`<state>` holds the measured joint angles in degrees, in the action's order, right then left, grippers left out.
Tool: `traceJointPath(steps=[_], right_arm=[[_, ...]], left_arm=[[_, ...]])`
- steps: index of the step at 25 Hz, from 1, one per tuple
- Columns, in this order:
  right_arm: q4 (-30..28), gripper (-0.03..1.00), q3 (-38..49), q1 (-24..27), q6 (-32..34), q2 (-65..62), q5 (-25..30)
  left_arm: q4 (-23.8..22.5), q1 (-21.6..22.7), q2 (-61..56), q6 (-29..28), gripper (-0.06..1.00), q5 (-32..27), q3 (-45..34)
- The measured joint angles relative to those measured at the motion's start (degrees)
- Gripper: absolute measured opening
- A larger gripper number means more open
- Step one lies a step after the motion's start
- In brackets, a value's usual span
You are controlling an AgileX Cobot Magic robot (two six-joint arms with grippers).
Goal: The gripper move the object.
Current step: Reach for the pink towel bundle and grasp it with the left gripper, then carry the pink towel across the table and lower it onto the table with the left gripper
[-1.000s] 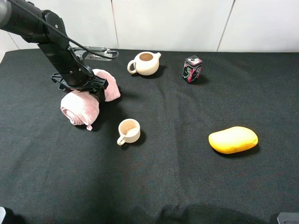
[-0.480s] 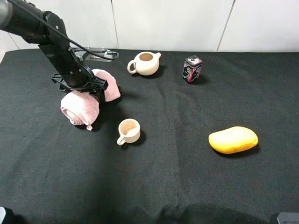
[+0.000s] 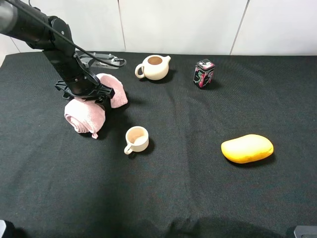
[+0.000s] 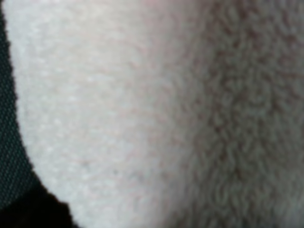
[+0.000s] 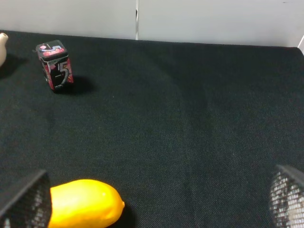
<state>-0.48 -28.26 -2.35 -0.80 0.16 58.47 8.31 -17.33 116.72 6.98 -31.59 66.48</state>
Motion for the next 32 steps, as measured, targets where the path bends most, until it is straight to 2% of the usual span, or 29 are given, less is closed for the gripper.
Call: traceJointPath(steps=[4,16,32], right_arm=[[0.0,0.69,0.0,0.0,0.0,0.0,0.0],[0.0,0.69,0.0,0.0,0.0,0.0,0.0],[0.0,0.69,0.0,0.0,0.0,0.0,0.0]], left_arm=[[0.0,0.0,0.2,0.0,0.78,0.0,0.0],[0.1,0.0,0.2,0.0,0.54,0.0,0.0],[0.1,0.0,0.2,0.0,0.54,0.0,0.0]])
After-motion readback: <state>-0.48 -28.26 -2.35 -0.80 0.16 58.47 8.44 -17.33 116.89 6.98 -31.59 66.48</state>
